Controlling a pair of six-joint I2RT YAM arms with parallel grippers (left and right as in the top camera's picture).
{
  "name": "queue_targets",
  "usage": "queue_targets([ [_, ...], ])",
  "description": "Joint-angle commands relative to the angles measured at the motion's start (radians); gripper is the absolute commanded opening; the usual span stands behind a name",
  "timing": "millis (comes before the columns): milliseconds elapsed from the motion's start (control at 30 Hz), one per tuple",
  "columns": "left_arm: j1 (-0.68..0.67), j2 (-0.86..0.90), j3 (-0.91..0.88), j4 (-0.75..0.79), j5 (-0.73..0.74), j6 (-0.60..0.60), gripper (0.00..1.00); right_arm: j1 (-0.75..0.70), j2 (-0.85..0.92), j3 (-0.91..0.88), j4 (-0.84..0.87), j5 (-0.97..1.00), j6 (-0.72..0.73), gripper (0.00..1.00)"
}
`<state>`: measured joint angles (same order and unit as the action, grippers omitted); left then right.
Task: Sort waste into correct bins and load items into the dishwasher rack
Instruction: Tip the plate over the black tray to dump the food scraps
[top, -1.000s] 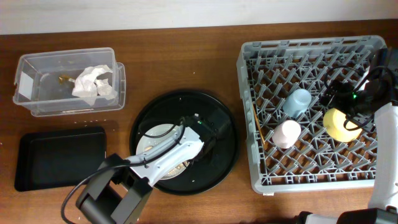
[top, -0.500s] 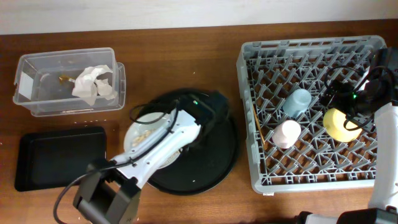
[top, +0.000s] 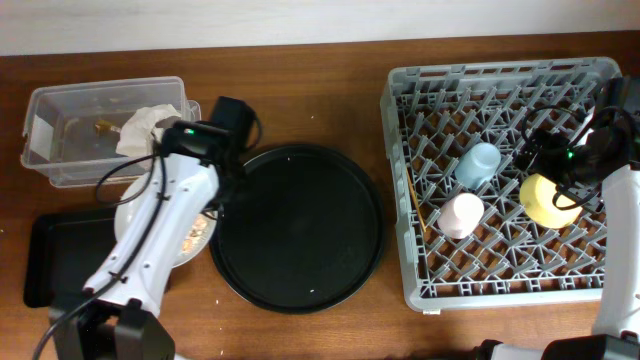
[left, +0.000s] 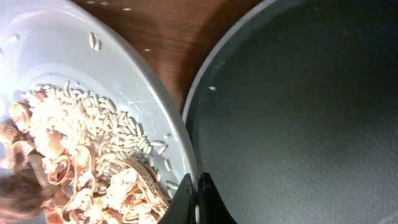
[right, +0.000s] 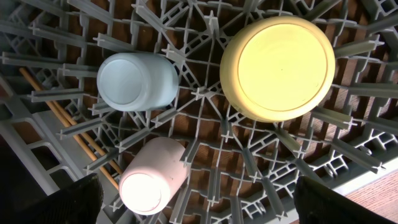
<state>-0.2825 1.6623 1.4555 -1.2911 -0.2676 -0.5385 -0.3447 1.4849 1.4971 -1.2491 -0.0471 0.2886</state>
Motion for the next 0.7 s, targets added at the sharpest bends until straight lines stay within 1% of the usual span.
queue_targets([
  [0, 0.095, -0.019, 0.019, 0.002, -0.002, 0.020, 0.00, -0.003, 0.001, 0.006, 0.000, -0.002, 0.008, 0.99],
  [133, 0.193, -0.019, 0.019, 0.024, 0.025, 0.020, 0.00, -0.003, 0.001, 0.006, 0.000, -0.002, 0.008, 0.99],
  [267, 0.321, -0.019, 0.019, 0.087, 0.227, 0.100, 0.00, -0.003, 0.001, 0.006, 0.000, -0.002, 0.008, 0.99],
  [433, 0.454, -0.019, 0.019, 0.117, 0.358, 0.129, 0.00, -0.003, 0.001, 0.006, 0.000, -0.002, 0.008, 0.99],
  [667, 0.651, -0.019, 0.019, 0.134, 0.604, 0.144, 0.00, -0.004, 0.001, 0.006, 0.000, -0.002, 0.008, 0.99],
])
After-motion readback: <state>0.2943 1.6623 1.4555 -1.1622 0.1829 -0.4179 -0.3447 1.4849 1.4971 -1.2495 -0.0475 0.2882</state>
